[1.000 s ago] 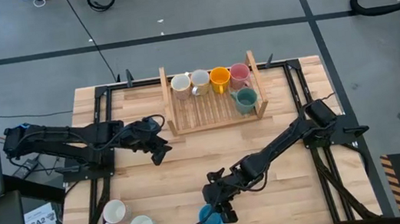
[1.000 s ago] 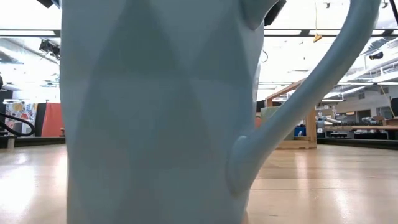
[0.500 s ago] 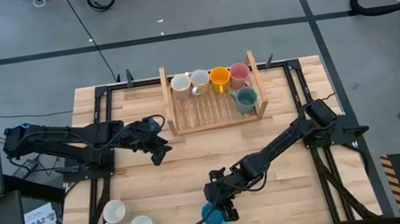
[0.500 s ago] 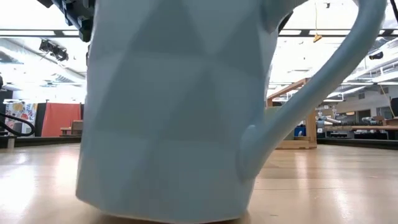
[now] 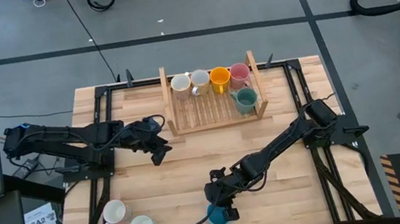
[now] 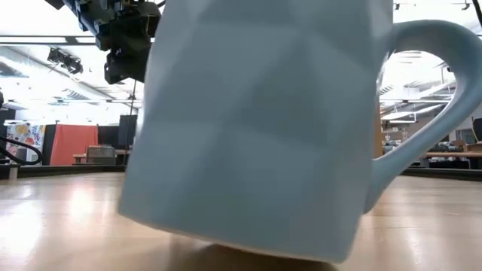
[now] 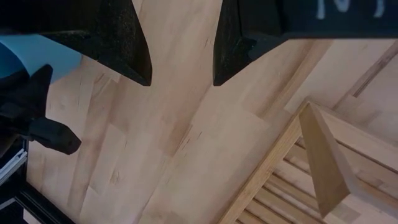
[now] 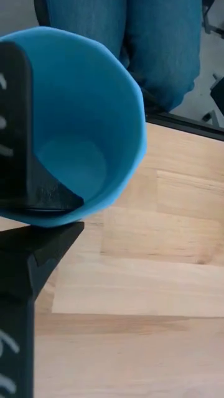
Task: Place coffee mugs
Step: Put the blue mug on the shelf
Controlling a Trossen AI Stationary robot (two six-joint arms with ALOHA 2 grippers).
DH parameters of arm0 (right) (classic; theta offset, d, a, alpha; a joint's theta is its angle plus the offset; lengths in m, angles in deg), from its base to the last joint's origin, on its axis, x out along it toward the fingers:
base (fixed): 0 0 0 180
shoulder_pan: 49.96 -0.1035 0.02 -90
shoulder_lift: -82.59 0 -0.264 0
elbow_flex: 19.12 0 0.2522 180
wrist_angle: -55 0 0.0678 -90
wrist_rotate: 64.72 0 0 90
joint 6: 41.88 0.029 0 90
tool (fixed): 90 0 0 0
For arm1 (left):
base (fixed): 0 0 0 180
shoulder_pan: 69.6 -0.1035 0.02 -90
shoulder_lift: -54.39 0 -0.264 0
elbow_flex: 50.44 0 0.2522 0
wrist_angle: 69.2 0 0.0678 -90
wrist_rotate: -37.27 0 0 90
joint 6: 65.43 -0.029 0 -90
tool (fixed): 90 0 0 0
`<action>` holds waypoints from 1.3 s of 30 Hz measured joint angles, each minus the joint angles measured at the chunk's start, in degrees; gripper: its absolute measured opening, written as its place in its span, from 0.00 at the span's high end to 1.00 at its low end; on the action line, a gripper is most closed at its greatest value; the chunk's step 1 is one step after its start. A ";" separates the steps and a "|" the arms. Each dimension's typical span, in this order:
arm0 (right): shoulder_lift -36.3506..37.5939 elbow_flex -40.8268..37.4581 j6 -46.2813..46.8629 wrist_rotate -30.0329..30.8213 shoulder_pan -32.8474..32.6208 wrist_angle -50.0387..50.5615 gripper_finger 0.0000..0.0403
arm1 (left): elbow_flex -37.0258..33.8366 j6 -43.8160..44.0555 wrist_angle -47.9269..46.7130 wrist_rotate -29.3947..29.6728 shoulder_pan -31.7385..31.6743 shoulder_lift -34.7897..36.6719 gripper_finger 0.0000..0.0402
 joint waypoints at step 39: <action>24.35 0.00 2.77 22.08 23.58 24.48 0.92 | 0.00 0.09 0.00 0.00 0.00 0.00 0.56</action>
